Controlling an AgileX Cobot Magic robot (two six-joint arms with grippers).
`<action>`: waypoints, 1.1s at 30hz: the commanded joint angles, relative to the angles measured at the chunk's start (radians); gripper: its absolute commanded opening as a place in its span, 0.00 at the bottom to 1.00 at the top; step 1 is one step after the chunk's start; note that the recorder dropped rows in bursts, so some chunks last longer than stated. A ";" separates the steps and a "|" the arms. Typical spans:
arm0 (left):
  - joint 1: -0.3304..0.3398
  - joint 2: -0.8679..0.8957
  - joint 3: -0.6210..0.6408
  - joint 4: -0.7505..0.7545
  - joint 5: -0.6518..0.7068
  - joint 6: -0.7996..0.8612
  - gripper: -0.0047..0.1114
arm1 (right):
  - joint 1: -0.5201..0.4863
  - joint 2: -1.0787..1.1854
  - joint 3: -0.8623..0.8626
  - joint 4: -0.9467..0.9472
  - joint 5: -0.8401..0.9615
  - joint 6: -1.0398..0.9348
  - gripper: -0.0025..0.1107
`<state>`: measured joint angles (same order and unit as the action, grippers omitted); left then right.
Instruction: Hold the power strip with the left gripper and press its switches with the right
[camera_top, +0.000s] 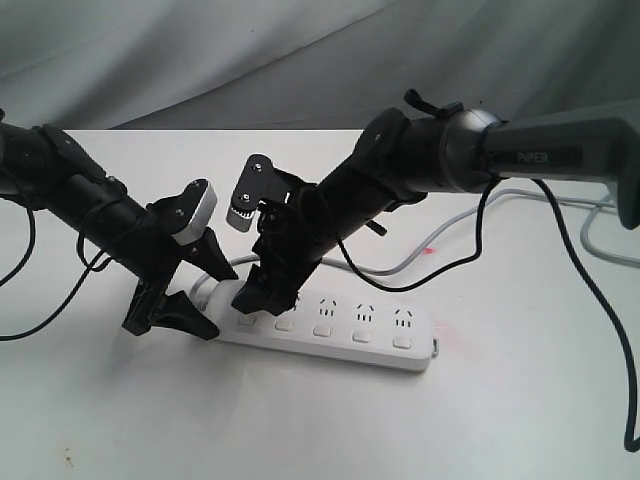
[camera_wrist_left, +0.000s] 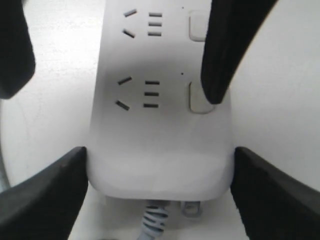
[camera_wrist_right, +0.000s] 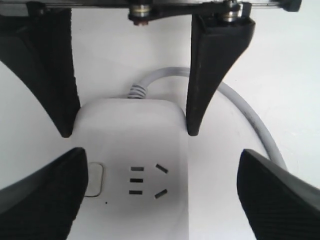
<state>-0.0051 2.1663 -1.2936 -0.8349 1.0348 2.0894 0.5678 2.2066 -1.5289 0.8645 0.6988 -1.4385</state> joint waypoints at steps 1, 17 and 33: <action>-0.005 0.000 -0.004 -0.016 0.015 0.003 0.45 | 0.002 0.008 -0.004 0.000 -0.007 0.003 0.69; -0.005 0.000 -0.004 -0.016 0.015 0.003 0.45 | 0.002 0.034 -0.004 0.015 -0.014 0.003 0.69; -0.005 0.000 -0.004 -0.016 0.015 0.003 0.45 | 0.002 0.087 -0.004 -0.020 0.004 0.007 0.69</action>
<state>-0.0051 2.1669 -1.2936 -0.8265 1.0288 2.0934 0.5678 2.2602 -1.5336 0.8761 0.6963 -1.4257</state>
